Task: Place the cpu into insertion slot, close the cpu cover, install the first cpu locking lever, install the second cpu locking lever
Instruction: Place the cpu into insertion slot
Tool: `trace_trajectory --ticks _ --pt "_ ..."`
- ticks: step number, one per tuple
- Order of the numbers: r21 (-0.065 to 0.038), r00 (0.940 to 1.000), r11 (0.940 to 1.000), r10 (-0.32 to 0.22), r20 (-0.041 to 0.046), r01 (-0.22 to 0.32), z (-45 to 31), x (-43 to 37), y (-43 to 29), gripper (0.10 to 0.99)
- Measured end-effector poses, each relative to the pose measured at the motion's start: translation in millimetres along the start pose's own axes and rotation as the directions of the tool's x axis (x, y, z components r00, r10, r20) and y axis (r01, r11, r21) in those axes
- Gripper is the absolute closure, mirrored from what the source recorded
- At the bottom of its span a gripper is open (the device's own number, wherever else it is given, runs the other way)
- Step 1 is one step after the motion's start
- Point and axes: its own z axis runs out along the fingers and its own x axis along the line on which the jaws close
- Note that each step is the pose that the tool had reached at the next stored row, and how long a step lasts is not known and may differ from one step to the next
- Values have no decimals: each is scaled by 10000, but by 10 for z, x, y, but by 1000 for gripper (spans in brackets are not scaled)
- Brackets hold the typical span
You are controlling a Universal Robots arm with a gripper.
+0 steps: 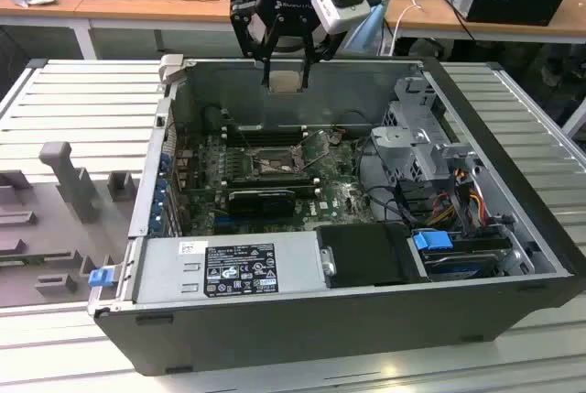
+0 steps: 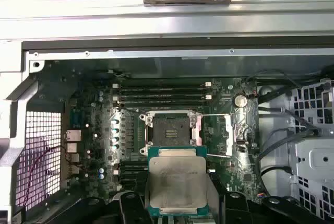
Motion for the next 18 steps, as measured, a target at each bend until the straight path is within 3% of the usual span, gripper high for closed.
trace_trajectory --ticks 9,18 --pt "-25 9945 9945 1047 92 -1046 1 0 0 561" --pt "-17 9919 9920 1263 113 -1263 35 -1 -3 561"
